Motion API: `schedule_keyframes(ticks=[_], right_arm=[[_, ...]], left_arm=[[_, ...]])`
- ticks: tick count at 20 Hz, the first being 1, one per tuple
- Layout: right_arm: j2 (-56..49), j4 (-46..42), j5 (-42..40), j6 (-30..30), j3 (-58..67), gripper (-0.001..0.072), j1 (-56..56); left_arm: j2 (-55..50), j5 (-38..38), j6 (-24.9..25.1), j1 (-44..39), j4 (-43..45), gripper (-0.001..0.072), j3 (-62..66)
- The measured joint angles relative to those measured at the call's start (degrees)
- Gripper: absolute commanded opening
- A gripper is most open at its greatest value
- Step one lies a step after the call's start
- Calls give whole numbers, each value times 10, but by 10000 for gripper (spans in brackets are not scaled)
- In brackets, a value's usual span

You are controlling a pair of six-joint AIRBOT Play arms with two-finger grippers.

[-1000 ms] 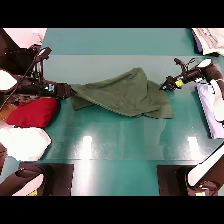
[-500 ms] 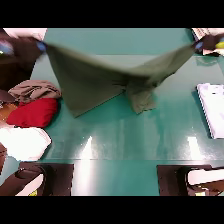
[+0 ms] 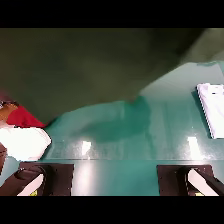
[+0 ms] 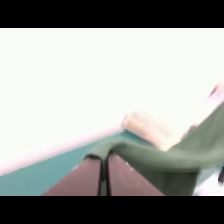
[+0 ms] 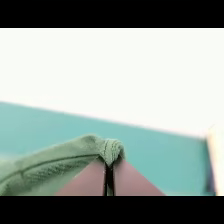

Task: Fold the shirts.

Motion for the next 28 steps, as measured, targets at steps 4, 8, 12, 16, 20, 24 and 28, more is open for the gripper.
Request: schedule_keyframes(ticks=[4, 8, 12, 16, 20, 24, 28], right_arm=[[89, -1, -33, 0, -4, 19, -55], [122, 0, -35, 9, -5, 18, -90], [61, -1, 49, 50, -6, 18, -98], [-86, -7, 185, 95, -7, 18, -39], [-258, -27, 261, 119, -7, 18, 47], [-386, -87, 217, 129, -7, 18, 106], [-456, -120, 111, 132, -7, 19, 118]], left_arm=[[1, 14, 0, 0, -79, 25, 57], [2, -6, -8, 0, -97, 25, 51], [-7, -66, -33, 0, -27, 25, -86], [-53, -83, -39, 0, 24, 25, -278], [-145, -28, -26, 0, 55, 25, -392], [-243, 89, -1, 0, 70, 25, -422], [-324, 212, 13, 0, 81, 25, -403]])
